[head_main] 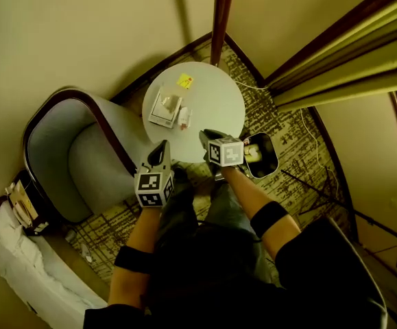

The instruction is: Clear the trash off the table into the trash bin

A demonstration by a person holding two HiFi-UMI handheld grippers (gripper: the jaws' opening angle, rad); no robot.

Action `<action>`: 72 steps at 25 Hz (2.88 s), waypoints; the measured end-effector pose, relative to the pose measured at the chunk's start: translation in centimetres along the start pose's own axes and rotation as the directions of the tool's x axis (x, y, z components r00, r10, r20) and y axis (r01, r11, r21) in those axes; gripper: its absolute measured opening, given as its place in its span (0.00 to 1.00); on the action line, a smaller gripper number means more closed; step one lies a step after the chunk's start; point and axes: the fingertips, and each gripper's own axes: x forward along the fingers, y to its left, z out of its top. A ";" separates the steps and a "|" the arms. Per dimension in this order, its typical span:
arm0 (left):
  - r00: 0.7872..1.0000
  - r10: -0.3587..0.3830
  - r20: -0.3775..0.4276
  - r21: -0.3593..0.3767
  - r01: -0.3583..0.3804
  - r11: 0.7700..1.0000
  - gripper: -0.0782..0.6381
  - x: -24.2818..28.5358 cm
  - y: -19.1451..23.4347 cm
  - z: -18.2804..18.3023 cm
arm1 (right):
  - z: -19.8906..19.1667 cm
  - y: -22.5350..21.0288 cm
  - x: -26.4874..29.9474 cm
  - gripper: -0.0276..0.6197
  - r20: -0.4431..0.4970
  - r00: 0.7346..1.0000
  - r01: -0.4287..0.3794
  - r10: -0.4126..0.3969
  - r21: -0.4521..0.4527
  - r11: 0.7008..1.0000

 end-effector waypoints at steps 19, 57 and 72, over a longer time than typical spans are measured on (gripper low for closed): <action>0.999 0.005 -0.049 -0.039 -0.007 0.999 0.11 3.7 4.2 -3.5 | -3.0 -6.4 14.3 0.40 -0.088 0.994 0.104 -0.071 0.471 0.876; 0.995 0.008 -0.100 -0.085 -0.017 0.996 0.11 5.3 6.5 -6.2 | -3.5 -7.2 16.9 0.09 -0.156 0.988 0.067 0.003 0.436 0.897; 1.000 -0.012 -0.012 -0.044 0.011 0.999 0.11 2.2 3.1 -1.0 | 6.3 1.4 1.0 0.09 0.128 0.980 -0.193 0.153 0.416 0.889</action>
